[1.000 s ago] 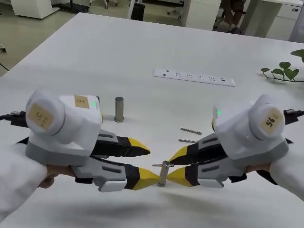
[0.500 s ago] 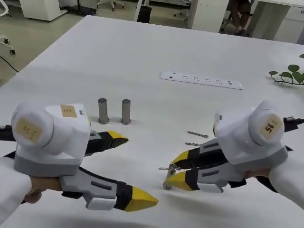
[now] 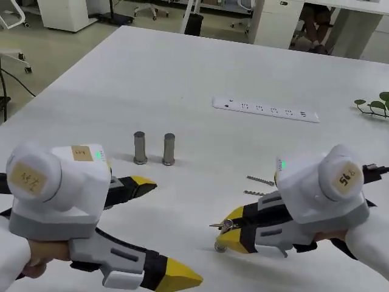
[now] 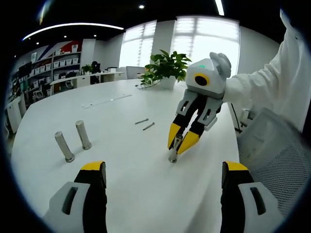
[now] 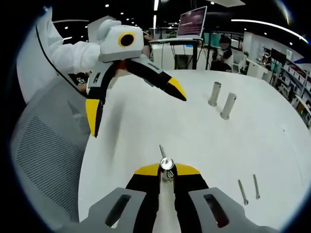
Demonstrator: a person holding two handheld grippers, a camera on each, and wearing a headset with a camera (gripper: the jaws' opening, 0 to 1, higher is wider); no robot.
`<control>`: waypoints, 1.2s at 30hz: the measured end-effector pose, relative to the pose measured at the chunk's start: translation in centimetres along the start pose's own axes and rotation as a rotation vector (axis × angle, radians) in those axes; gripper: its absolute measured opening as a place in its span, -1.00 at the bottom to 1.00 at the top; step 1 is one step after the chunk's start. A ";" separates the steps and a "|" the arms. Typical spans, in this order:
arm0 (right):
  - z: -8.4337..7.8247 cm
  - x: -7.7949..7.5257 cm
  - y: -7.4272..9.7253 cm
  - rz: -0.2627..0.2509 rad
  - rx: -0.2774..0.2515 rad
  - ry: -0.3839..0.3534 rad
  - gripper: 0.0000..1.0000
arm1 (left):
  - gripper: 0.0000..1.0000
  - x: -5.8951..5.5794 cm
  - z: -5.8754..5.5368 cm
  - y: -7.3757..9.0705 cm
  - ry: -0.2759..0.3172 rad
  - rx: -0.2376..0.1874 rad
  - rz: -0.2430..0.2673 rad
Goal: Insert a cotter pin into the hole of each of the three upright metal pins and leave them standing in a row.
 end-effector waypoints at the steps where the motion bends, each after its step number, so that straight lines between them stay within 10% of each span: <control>1: 0.0 0.0 0.0 -0.002 -0.001 0.001 -0.91 | 0.97 0.0 -0.1 0.1 0.003 0.000 0.002; 36: 3.2 -4.3 -2.7 -0.038 -0.004 -0.007 -0.92 | 0.97 0.3 -1.3 1.6 0.081 0.003 0.067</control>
Point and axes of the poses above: the centre of the closed fingertips' face, and the gripper's own axes: y roughly backward along the fingers, x roughly to its left, z roughly out of its top, the point moved 9 cm from there along y, roughly backward along the fingers, and after that the axes turned 4 degrees about z, right-handed, at the moved point
